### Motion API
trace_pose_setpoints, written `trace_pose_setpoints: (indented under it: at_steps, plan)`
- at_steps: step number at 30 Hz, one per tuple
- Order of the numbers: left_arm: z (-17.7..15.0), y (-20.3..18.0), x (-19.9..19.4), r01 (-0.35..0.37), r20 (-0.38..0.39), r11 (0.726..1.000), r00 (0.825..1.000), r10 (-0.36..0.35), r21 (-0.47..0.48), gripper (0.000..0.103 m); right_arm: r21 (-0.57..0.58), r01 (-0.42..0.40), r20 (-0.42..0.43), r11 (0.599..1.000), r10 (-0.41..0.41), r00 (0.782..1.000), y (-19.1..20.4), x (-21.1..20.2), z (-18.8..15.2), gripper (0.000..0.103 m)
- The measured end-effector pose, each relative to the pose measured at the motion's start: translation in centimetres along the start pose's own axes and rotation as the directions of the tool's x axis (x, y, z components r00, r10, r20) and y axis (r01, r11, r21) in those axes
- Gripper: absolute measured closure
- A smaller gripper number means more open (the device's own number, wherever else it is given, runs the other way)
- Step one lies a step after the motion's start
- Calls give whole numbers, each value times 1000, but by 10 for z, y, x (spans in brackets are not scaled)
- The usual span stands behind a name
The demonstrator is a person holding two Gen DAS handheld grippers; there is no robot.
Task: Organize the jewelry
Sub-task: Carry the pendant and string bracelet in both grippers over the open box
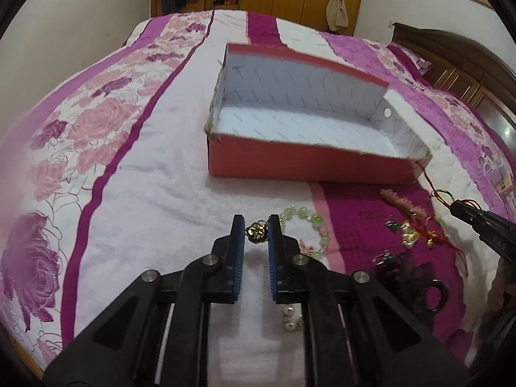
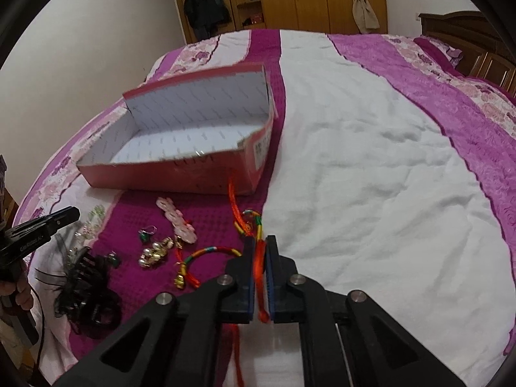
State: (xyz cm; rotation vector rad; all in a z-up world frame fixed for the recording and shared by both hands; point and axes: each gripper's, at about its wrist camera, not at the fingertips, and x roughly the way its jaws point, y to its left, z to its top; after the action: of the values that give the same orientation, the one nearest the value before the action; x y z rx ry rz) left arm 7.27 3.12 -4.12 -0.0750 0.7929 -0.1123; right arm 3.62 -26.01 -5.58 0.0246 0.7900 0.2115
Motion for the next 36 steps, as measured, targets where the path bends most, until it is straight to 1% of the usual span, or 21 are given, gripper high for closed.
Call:
trace_pose_setpoints:
  at_steps: [10, 19, 27, 29, 32, 34, 36]
  plan:
    - [6, -10, -33, 31, 80, 999, 996, -32, 12, 98, -27, -1, 96, 1000, 4, 995, 13, -38, 6, 96]
    - [18, -13, -57, 20, 176, 1000, 984, -21, 11, 98, -33, -23, 194, 999, 29, 981, 29, -64, 16, 96]
    - [34, -17, -59, 31, 225, 1000, 974, -31, 3, 98, -52, -35, 244, 998, 46, 969, 44, -68, 31, 96]
    - [40, -17, -59, 50, 236, 999, 971, -46, -9, 98, -43, -38, 268, 998, 48, 962, 47, -67, 36, 96]
    - [48, -20, -58, 52, 268, 999, 962, -46, -13, 98, -31, -45, 305, 999, 52, 951, 50, -65, 46, 96]
    - [55, -23, -56, 41, 296, 999, 954, -37, -6, 98, -31, -45, 320, 999, 53, 946, 53, -61, 53, 96]
    - [62, -26, -52, 38, 309, 999, 950, -38, 3, 98, -33, -47, 330, 998, 55, 942, 57, -56, 60, 96]
